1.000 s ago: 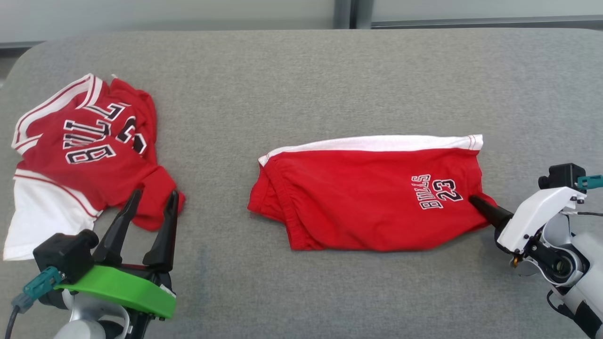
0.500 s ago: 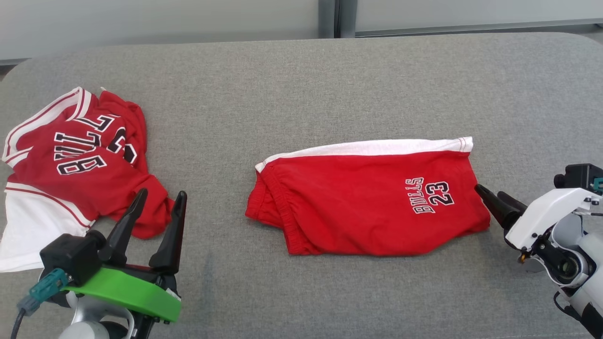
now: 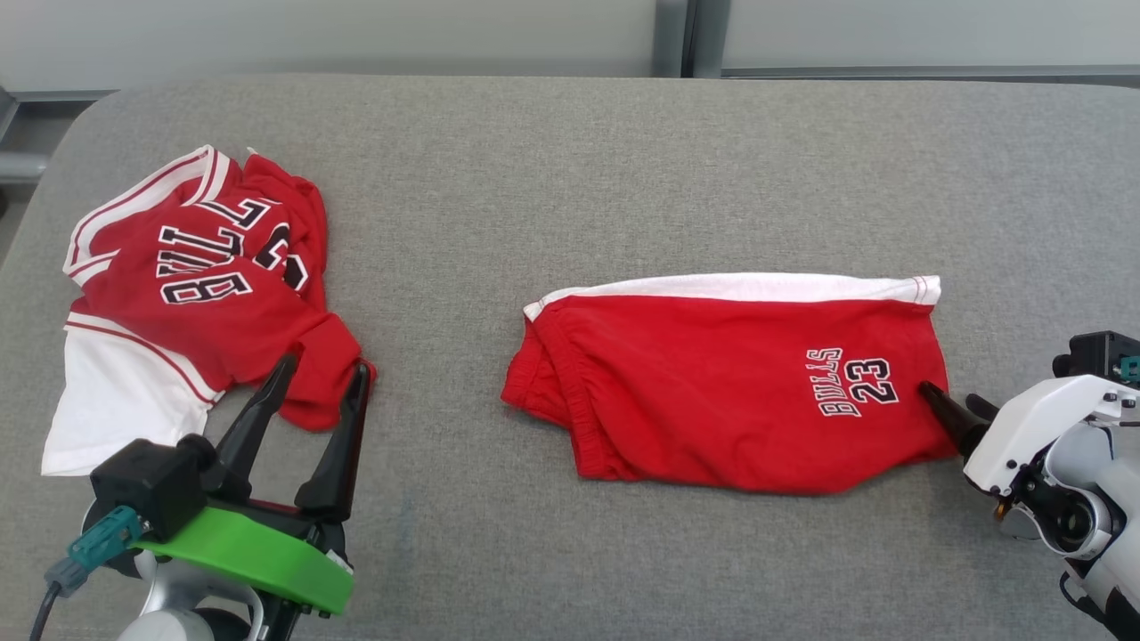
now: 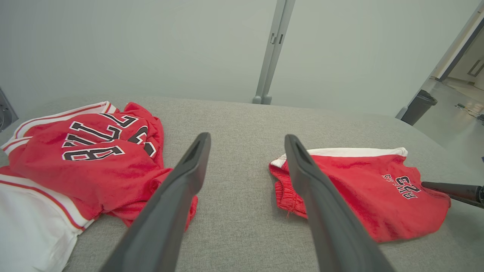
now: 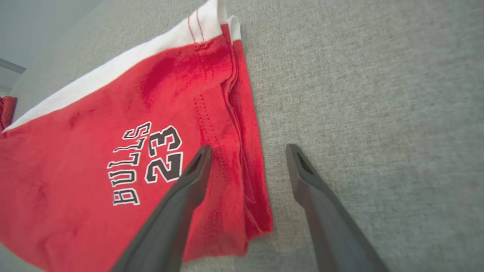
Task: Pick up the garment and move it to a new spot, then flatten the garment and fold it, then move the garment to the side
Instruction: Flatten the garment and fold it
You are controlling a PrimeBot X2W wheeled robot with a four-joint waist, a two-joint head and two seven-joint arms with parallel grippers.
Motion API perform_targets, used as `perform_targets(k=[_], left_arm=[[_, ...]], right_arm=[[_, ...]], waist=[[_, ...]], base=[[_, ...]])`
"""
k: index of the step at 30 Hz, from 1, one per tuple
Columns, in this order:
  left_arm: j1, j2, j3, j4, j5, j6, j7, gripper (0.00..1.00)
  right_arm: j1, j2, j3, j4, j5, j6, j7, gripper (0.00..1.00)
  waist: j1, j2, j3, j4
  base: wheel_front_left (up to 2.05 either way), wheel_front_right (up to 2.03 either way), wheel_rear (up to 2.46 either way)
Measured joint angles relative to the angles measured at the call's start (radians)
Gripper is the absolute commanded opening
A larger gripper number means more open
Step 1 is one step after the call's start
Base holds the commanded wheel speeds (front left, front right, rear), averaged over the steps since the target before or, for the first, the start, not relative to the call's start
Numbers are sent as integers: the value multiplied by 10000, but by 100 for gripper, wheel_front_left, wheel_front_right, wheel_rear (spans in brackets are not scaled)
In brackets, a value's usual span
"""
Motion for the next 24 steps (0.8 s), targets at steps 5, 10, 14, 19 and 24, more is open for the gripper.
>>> perform_targets(k=[5, 10, 14, 19, 24], left_arm=[[2, 33, 86, -48, 0, 36, 10, 100], [2, 35, 102, -159, 0, 79, 59, 100], [2, 25, 102, -217, 0, 82, 86, 100], [4, -15, 171, -236, -6, 84, 86, 100], [19, -42, 393, -247, -15, 92, 84, 100]], right_arm=[[-151, -31, 148, 117, 10, -29, 445, 100], [-439, -109, 295, 173, 15, -29, 991, 75], [-538, -240, 355, 213, 21, -27, 1287, 0], [-627, -107, 130, 209, 474, 17, 1551, 0], [-714, -25, -362, 109, 1244, 209, 1948, 0]], waist=[[0, 0, 56, 180], [0, 0, 94, 226], [0, 0, 134, 261], [0, 0, 165, 279], [0, 0, 147, 181]], base=[[0, 0, 0], [0, 0, 0], [0, 0, 0], [0, 0, 0], [0, 0, 0]])
